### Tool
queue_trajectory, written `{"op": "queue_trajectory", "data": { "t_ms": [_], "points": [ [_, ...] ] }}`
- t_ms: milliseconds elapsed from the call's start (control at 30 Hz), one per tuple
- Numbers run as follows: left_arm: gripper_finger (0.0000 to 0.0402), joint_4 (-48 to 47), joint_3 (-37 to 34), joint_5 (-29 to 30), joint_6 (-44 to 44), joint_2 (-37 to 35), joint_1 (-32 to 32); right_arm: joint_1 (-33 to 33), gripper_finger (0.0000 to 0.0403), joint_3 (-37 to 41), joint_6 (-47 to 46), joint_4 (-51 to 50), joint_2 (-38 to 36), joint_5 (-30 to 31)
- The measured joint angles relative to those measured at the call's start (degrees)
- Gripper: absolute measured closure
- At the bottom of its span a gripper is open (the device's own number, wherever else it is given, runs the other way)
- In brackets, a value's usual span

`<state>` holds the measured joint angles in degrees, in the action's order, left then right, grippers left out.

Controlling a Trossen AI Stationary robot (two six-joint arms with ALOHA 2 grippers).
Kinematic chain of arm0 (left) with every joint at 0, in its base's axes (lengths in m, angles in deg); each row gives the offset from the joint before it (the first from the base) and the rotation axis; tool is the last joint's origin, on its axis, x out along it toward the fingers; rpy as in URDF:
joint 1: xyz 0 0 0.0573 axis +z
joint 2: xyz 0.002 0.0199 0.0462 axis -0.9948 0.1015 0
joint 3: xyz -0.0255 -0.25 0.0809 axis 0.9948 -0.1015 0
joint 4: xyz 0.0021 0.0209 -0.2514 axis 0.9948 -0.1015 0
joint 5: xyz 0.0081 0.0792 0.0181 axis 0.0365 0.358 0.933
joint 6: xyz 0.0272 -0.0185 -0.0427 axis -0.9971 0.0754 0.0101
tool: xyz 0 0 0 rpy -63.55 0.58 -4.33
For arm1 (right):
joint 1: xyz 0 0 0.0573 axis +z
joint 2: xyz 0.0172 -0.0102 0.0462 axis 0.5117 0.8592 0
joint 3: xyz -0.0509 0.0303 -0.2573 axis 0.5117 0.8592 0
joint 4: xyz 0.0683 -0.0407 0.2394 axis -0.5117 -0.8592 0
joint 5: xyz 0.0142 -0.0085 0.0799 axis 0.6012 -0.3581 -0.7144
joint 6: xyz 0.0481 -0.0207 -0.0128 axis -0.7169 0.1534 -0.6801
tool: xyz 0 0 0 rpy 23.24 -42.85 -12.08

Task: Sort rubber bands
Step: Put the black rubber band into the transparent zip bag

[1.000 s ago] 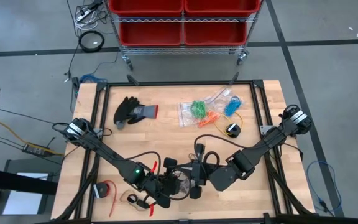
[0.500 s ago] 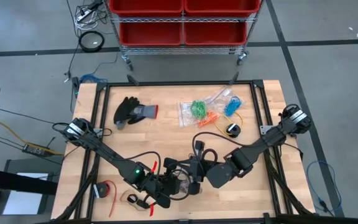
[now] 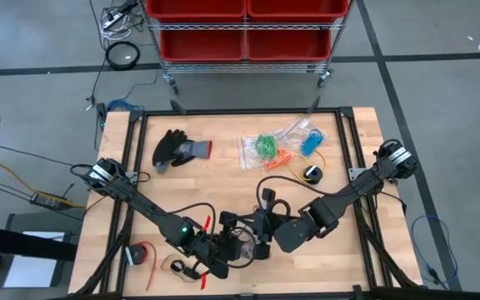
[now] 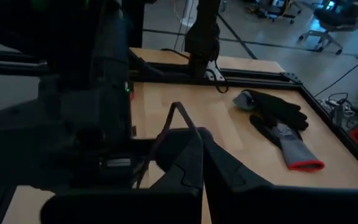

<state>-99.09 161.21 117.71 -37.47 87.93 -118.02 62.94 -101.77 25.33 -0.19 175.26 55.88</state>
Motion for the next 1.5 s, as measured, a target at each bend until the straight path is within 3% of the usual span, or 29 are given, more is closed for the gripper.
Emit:
{"op": "queue_trajectory", "data": {
  "t_ms": [333, 800, 1067, 1500],
  "points": [
    [0.0399, -0.1, 0.0, 0.0, 0.0, 0.0, 0.0, -2.3, 0.0403, 0.0, -4.1, -6.2, 0.0, -0.1],
    [0.0400, 0.2, 0.0, 0.0, 0.0, 0.0, 0.0, 0.2, 0.0403, 0.0, -12.5, -8.7, 0.0, -14.4],
    [0.0399, 0.3, 0.0, 0.0, 0.0, 0.0, 0.0, -0.5, 0.0403, 3.9, -18.7, -9.0, 0.1, -22.4],
    [0.0399, 0.4, 0.0, 0.0, 0.0, 0.0, 0.0, -3.5, 0.0403, 5.8, -20.8, -8.7, 0.1, -27.8]
  ]
}}
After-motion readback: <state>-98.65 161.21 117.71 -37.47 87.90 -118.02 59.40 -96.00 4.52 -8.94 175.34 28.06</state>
